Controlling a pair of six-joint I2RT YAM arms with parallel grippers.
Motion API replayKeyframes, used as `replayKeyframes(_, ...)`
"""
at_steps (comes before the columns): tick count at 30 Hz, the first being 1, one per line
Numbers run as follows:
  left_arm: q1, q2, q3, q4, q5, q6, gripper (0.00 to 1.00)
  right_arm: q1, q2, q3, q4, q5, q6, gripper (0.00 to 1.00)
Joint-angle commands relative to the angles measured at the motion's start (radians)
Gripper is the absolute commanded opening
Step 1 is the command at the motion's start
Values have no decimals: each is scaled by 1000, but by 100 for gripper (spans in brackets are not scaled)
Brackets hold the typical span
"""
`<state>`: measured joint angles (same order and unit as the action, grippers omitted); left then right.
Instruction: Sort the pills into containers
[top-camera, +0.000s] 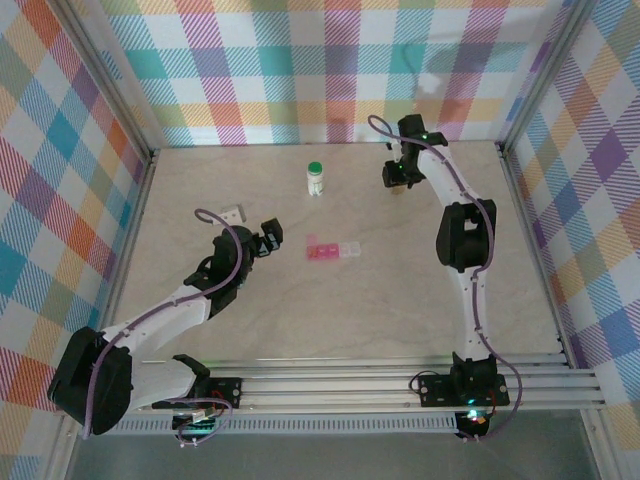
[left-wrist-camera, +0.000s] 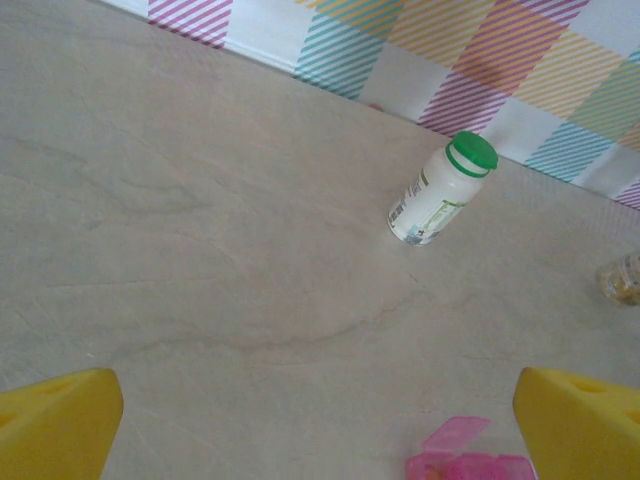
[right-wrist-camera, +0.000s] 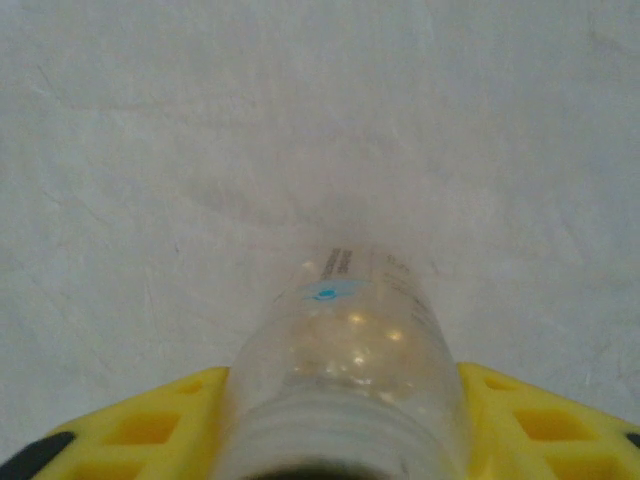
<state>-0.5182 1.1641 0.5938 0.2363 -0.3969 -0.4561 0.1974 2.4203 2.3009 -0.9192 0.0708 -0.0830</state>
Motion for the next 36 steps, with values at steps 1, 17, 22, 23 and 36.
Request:
replayKeyframes(1,9,1,33,-8,19,-14,100,-1,23,48,14,-5,39,56)
replayKeyframes(17,9,-47,23,-23,52,11,95,-18,-84,24,-14,-68,52,71)
replayKeyframes(22,13,-38,40,-56,50,-8,94,2,-299,-247,112,-91,88,71)
replayKeyframes(23,17,-29,45,-62,60,-20,94,8,-356,-318,149,-91,99,71)
replayKeyframes(36,87,248,210,-161,290,-136,86,132,-626,-902,415,-329,252,60)
